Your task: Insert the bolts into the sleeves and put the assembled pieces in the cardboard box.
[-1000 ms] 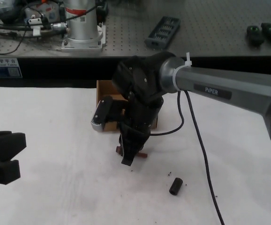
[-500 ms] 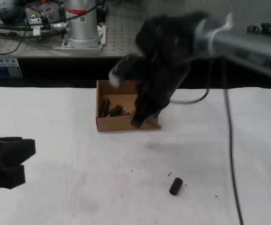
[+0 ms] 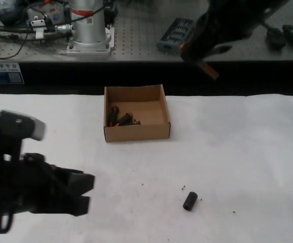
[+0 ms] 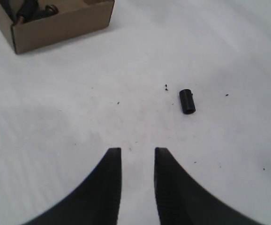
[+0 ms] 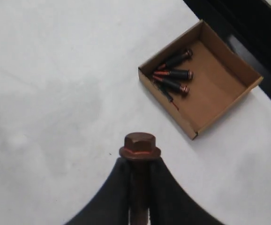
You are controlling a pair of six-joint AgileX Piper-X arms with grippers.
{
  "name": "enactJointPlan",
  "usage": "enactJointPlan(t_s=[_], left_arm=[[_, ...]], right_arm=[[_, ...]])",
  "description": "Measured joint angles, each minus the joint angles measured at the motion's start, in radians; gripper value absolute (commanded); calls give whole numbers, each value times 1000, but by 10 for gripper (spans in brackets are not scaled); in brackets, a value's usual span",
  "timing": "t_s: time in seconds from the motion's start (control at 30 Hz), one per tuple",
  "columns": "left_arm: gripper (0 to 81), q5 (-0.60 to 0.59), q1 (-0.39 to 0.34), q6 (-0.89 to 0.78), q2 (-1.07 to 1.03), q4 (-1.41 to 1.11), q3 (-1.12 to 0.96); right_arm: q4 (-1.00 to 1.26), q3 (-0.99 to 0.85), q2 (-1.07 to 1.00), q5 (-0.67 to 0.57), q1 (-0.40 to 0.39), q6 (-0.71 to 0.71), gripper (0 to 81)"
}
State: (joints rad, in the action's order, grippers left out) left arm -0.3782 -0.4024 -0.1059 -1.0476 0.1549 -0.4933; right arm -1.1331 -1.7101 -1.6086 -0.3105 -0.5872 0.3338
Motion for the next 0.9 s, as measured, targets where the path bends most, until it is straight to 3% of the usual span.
enactJointPlan(t_s=[0.2, 0.33, 0.67, 0.9], left_arm=[[188, 70, -94, -15, -95, -96, -23], [188, 127, -173, -17, -206, -210, -63], [188, 154, -216, -25, -571, -294, -199], [188, 158, -259, -25, -691, -294, -315]], right_arm=[[210, 295, 202, -32, 15, -87, 49], [452, 595, 327, -49, 29, -184, 49], [699, 862, 455, -116, 90, -319, 49], [932, 1033, 507, -181, 152, -417, 49]])
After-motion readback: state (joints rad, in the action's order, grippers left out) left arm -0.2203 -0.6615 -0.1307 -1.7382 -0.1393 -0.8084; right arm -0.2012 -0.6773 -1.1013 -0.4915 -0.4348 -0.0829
